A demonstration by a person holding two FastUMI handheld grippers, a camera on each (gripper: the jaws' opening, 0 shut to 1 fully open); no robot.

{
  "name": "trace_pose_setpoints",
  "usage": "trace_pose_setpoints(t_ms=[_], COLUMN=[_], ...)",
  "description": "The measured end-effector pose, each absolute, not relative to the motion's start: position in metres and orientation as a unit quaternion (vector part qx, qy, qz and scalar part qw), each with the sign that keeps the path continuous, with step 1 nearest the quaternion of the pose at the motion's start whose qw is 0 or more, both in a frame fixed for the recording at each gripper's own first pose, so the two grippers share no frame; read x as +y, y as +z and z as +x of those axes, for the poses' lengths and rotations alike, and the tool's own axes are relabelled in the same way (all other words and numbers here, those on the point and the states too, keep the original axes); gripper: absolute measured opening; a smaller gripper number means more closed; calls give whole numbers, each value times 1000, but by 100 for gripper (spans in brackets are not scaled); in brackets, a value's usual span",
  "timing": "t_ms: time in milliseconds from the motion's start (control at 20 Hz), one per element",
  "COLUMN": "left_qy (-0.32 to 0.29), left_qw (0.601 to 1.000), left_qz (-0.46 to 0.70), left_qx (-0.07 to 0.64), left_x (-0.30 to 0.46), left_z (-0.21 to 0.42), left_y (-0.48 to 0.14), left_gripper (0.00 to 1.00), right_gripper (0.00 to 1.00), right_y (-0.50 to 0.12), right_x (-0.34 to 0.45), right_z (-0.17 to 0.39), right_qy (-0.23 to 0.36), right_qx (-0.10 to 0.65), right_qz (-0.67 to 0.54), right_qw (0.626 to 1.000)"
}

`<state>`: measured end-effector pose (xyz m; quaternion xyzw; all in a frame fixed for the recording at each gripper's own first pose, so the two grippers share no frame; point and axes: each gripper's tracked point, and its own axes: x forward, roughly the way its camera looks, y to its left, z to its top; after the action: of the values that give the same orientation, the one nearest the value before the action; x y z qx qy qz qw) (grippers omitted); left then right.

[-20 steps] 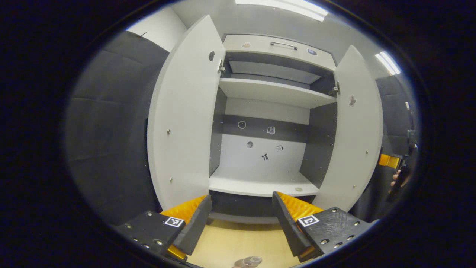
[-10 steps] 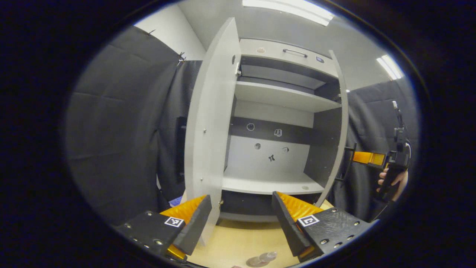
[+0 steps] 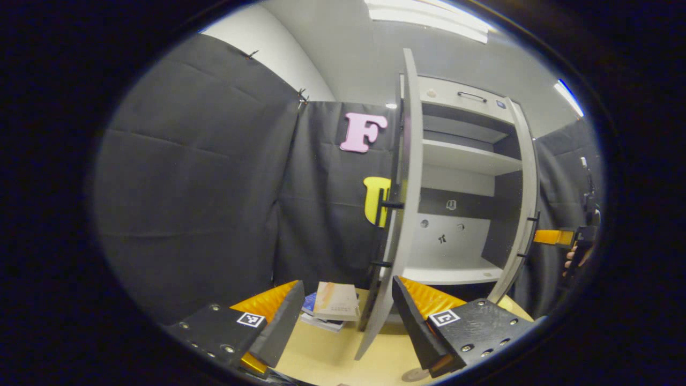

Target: Grasp the bottle in the cabinet with the left hand and place it on the coaster, then close the right door with the right hand and the left door with the left hand.

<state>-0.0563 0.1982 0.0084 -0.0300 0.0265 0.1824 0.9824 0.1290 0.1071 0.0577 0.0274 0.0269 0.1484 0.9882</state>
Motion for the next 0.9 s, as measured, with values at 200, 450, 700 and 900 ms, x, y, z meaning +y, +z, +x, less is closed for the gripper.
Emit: trace_pose_setpoints(t_ms=[200,450,700,900], left_qy=[205,196,162,129], left_qw=[978,980,987,991], left_qz=[-13,7,-10,6], left_qx=[25,27,20,19], left_x=[248,281,287,285], left_z=[-52,-25,21,51], left_y=[10,13,12,21], left_gripper=[99,100,100,100], right_gripper=[97,97,97,97], right_y=[45,28,9,-8], right_x=[113,101,81,69], right_z=[121,113,104,98], right_qy=[140,110,69,38], right_qx=[36,43,42,50], right_qz=[16,1,-8,-6], right_qw=[989,993,997,998])
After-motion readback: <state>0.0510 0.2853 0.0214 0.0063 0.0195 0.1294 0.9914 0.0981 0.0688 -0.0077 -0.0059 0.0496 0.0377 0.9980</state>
